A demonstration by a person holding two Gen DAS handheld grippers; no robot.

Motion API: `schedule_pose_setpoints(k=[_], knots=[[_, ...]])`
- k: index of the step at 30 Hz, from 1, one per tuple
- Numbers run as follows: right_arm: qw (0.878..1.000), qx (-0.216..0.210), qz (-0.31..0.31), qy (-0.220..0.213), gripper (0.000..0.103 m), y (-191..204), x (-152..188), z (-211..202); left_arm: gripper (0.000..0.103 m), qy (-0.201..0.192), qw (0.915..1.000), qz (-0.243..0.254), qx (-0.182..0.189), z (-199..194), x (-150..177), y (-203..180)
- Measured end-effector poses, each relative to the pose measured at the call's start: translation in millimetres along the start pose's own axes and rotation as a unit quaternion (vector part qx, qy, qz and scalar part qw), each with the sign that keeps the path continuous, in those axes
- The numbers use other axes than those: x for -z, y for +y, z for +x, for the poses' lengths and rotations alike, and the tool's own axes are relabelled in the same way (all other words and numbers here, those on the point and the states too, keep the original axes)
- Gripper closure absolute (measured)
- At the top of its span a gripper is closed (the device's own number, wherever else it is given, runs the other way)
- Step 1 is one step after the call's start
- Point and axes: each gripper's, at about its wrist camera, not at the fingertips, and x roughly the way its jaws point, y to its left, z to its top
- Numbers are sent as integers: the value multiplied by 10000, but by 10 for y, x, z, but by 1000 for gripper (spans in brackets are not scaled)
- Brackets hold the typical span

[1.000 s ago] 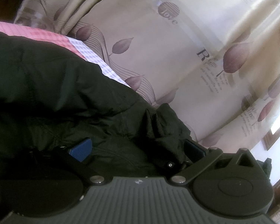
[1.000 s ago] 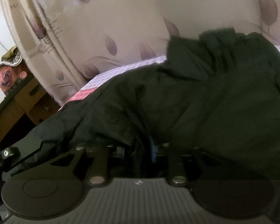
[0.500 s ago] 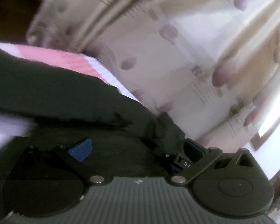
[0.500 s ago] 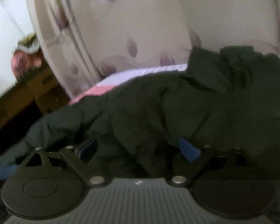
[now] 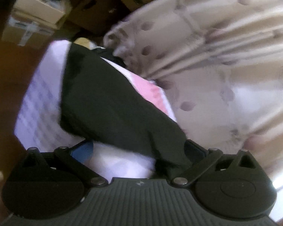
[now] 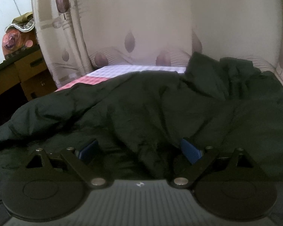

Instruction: Fold large clothes

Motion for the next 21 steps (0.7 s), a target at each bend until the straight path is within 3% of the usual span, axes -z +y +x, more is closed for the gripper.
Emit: schedule_pose_setpoints(k=[2,5,6,7,10,14,21], knots=[[10000,78,-17,-30,8,14,6,-16,9,-44,9997,-240,72,72,-81,124],[9999,114,-14,-66,8,15,14,-28,49,-166,9996,-221,-66,98,-159,191],[9999,108,-4,-61,8,15,12,-27,65,-174,9997,-89,-173,102,-176,164],[9999,100,9,-55,8,11,9,-25,75,-190,9992,155,-320,95,-174,132],[9999,53,67,-57,8,-15,8,-26,82,-302,9963,539,-604,61,-143,-12],[9996,-52,263,-96,8,-88,-3,-39,83,-356,9913,769,-1006,67,-143,-268],[9986,-93,520,-37,8,-172,-18,-75,83,-372,9747,1110,-1904,-9,-104,-589]])
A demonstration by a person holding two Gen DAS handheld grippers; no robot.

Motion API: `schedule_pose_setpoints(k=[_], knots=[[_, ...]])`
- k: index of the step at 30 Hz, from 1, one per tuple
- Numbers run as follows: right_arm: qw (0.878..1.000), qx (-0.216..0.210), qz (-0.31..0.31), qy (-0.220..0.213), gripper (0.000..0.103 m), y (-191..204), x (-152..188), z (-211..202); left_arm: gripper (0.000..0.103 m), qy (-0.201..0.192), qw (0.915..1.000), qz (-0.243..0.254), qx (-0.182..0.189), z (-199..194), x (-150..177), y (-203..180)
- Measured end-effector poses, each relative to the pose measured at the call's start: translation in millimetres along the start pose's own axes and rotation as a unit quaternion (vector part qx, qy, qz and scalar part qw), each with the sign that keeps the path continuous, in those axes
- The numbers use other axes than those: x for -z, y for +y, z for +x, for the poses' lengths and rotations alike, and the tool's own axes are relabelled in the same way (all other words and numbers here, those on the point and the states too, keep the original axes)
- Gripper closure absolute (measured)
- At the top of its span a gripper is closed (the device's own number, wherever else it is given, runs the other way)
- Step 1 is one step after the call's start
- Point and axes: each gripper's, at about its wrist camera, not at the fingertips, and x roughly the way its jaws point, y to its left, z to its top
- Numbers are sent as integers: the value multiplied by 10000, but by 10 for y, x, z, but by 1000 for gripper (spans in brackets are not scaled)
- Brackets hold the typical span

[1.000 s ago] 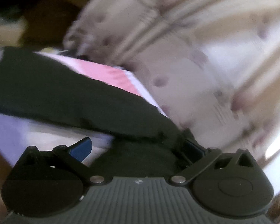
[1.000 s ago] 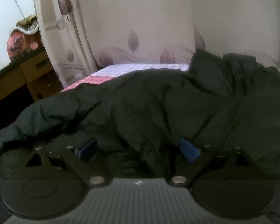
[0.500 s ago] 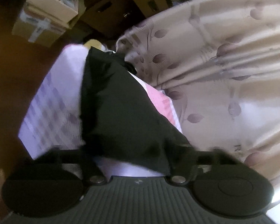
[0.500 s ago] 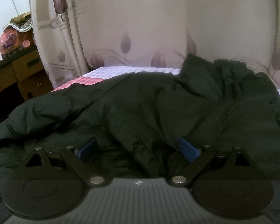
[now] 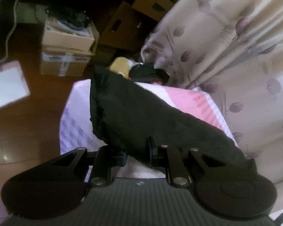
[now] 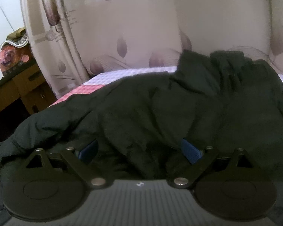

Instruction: Fold large clothes

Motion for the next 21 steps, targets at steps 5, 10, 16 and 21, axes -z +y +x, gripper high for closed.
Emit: schedule_pose_setpoints(k=[5,10,16,21], knots=[[9999,-37,-144,-63,8,42,36,-210,83,-395,9981,475,55,-325,-72,-252],[9981,-370,219,-431,8,-14,51,-663,91,-624,9951,713,279,-360,-145,-585],[9917,-542,688,-945,8,-281,120,-1340,91,-953,9792,1406,1108,-447,15,-1533],[9913,-137,754,-1066,8,-644,177,-1778,91,-867,9501,1955,2270,-549,417,-2650]])
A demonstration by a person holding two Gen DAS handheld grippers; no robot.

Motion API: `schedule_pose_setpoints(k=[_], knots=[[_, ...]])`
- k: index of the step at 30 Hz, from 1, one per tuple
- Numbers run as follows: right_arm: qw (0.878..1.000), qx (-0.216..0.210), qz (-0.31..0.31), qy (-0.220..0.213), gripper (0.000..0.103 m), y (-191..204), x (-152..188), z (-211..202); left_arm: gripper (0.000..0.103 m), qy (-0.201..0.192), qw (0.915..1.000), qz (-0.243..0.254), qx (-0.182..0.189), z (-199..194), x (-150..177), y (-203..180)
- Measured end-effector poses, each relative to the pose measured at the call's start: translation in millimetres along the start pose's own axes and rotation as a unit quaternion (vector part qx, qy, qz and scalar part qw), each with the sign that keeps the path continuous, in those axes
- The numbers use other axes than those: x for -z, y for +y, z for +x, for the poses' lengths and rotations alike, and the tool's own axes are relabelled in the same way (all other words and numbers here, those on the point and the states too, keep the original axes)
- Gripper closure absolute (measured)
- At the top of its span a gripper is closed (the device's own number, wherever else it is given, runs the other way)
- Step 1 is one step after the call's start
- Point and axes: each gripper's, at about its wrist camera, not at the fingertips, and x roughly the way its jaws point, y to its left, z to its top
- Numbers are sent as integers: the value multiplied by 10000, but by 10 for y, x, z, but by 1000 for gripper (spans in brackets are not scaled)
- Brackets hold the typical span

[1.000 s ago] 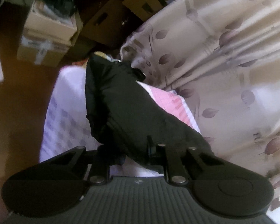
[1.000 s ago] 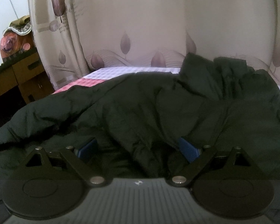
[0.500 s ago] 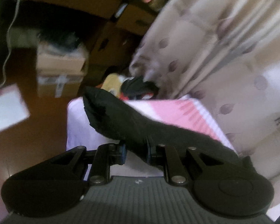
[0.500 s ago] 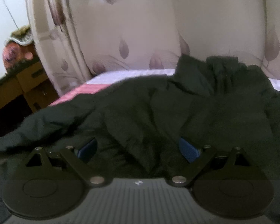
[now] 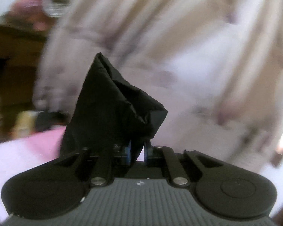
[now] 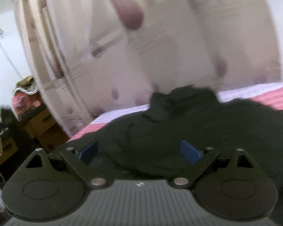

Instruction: Fold large clothes

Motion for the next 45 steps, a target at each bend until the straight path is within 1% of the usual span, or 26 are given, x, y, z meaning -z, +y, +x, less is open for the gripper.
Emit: schedule_pose_setpoints(k=[3,5,8,10,12,14,15,16,17,19,21,23,26,27,29,31,32,33,34,35,37,40,41,42,43,45], knots=[[9996,153,184,-160,8,-231,-56,-245,91,105,9966,275,764,243,166,-708],[9989,213,335,-255,8,-385,-74,-371,91,195,9908,541,1229,400,365,-1151],[9975,327,521,-339,7,-614,-68,-518,91,473,9765,997,1851,658,802,-1742],[9966,387,638,-362,7,-768,-41,-588,91,759,9660,1226,2145,851,1113,-1973],[9954,443,759,-381,7,-897,1,-654,89,1119,9518,1554,2396,1044,1473,-2149],[9941,471,888,-402,7,-1021,32,-701,75,1419,9388,1875,2519,1192,1834,-2224],[9933,481,960,-422,7,-1089,44,-736,57,1524,9335,2000,2556,1241,1981,-2220],[9925,456,1049,-440,7,-1148,50,-752,39,1613,9307,2048,2567,1275,2086,-2199],[9917,423,1129,-456,7,-1187,52,-766,31,1624,9315,2025,2547,1293,2147,-2162],[9896,386,1289,-516,7,-1272,39,-789,1,1491,9364,1899,2546,1250,2208,-2042],[9877,315,1421,-564,7,-1326,7,-778,0,1364,9454,1653,2454,1188,2160,-1877],[9858,221,1557,-594,7,-1360,-39,-732,0,1412,9507,1304,2436,1176,2077,-1663],[9848,80,1645,-552,7,-1336,-121,-575,0,1446,9619,811,2174,1117,1905,-1218],[9862,81,1582,-485,7,-1301,-155,-490,0,1405,9661,703,2047,1123,1841,-1085],[9918,189,1245,-217,7,-1170,-227,-255,2,1305,9741,678,1721,1154,1756,-838],[9948,509,873,150,7,-1057,-265,31,3,1284,9799,700,1360,1254,1664,-629],[9945,623,756,360,15,-1019,-268,199,3,1301,9813,734,1214,1322,1628,-522],[9946,615,660,515,50,-982,-255,351,4,1305,9830,760,1049,1376,1596,-427],[9944,657,481,678,68,-923,-238,493,4,1308,9847,749,878,1426,1574,-332],[9927,809,210,868,73,-836,-221,645,5,1329,9853,715,800,1469,1559,-214],[9913,970,-265,855,77,-679,-195,800,5,1367,9867,691,538,1543,1506,-21],[9868,1346,-556,716,78,-628,-170,904,6,1534,9880,128,151,1687,1430,297],[9837,1498,-665,747,78,-654,-131,942,6,1574,9875,-9,-40,1711,1399,376],[9829,1508,-637,845,79,-693,-85,979,10,1574,9874,-112,-133,1714,1364,450],[9848,1378,-547,903,79,-721,-56,987,13,1549,9877,-171,-151,1689,1331,516],[9905,1029,-374,832,76,-759,-65,928,14,1406,9898,-206,-102,1591,1224,531]])
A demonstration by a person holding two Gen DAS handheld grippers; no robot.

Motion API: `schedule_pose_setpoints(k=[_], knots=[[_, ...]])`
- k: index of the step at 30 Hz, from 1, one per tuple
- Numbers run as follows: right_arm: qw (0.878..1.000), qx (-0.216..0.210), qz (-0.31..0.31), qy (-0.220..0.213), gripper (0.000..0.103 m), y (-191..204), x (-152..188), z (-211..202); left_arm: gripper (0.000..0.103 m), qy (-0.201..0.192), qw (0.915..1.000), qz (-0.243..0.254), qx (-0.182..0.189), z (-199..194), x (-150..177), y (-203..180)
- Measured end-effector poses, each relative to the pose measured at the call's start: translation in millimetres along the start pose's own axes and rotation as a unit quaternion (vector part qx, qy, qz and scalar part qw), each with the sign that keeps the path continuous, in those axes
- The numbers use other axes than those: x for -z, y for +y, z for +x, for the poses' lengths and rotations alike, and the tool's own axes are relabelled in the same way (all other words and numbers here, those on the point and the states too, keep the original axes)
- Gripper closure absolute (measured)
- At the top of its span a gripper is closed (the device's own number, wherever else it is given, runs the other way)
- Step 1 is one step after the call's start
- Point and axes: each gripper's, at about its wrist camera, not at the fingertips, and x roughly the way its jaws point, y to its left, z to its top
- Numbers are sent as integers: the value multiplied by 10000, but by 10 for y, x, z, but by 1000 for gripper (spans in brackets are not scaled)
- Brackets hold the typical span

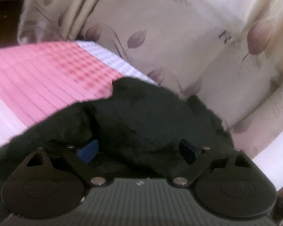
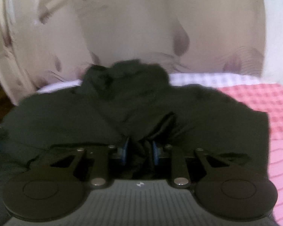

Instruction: Fold large clothes

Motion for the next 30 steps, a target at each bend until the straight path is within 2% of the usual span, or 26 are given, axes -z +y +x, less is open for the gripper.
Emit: schedule_pose_setpoints(k=[2,5,8,10,11,12,13,17,19,21,24,27,29,30], knots=[[9986,-359,337,-202,74,-88,-4,-125,14,-342,9989,153,298,-170,-70,-109],[9951,-428,622,-644,73,-148,-66,-309,13,-783,9926,515,769,-332,-189,-371],[9917,-517,701,-947,71,-99,-174,-416,11,-706,9877,751,1175,-148,-256,-641],[9932,-560,550,-858,71,33,-265,-337,11,-362,9868,785,1367,148,-269,-768],[9953,-517,400,-714,71,107,-282,-268,12,-222,9874,799,1350,267,-254,-801],[9970,-466,232,-574,71,174,-277,-199,18,-117,9890,794,1246,393,-222,-819],[9982,-406,55,-428,71,246,-261,-109,18,-31,9905,767,1144,503,-203,-790],[9992,-252,-308,22,72,389,-142,177,23,287,9962,535,628,863,-211,-458],[9992,-243,-310,84,68,383,-88,278,36,286,9977,423,450,913,-234,-262],[9994,-317,-57,96,57,315,-49,354,41,239,9988,89,429,919,-294,-75],[9993,-362,23,107,50,282,-40,424,42,189,9993,-154,290,910,-363,55],[9999,-46,-6,104,46,255,-69,361,40,148,9998,81,102,842,-357,-31],[9999,78,61,19,46,233,-102,239,31,13,9999,145,64,740,-339,-83],[9998,180,51,-59,45,237,-124,143,19,-106,9998,97,145,653,-334,-80]])
